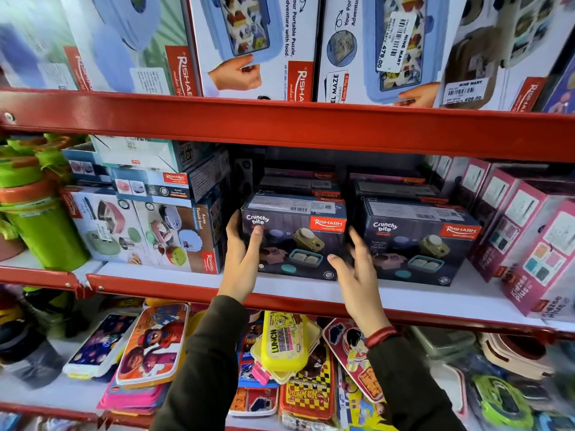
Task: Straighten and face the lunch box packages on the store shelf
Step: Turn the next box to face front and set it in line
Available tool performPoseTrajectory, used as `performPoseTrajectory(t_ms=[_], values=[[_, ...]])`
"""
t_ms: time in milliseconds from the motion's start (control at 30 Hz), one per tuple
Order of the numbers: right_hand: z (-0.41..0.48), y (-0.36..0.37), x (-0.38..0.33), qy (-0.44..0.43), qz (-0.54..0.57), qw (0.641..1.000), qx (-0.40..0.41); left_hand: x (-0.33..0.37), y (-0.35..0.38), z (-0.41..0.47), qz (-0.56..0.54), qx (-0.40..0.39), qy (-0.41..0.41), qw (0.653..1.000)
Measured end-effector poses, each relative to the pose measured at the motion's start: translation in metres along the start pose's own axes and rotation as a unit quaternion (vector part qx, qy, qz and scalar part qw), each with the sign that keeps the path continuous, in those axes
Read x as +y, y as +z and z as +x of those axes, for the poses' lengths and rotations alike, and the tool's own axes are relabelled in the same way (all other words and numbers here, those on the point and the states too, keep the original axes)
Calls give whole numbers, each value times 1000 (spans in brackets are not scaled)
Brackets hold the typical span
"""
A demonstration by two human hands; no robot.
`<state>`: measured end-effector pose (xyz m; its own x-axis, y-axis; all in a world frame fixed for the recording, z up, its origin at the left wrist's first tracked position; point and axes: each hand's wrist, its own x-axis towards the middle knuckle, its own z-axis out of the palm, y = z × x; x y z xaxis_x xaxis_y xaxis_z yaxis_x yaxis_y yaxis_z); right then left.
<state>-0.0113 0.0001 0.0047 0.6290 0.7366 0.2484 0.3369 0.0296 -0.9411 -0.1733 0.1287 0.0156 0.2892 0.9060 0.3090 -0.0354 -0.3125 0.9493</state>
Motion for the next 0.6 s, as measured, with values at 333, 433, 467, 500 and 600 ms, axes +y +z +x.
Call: performPoseTrajectory(t_ms=[333, 433, 467, 500, 600], values=[[-18, -3, -8, 0, 81, 997, -12, 0, -13, -16, -24, -7, 6, 1000], [-25, -7, -7, -1, 93, 996, -9, -3, -21, -27, -30, 10, 4, 999], [-27, -8, -6, -4, 95, 995, -9, -4, -24, -32, -28, 15, 3, 999], [-30, -9, -6, -5, 93, 996, -7, -5, -27, -35, -29, 18, 6, 999], [-39, -10, -5, -22, 93, 995, 1, -1, -33, -45, -28, 43, 11, 999]])
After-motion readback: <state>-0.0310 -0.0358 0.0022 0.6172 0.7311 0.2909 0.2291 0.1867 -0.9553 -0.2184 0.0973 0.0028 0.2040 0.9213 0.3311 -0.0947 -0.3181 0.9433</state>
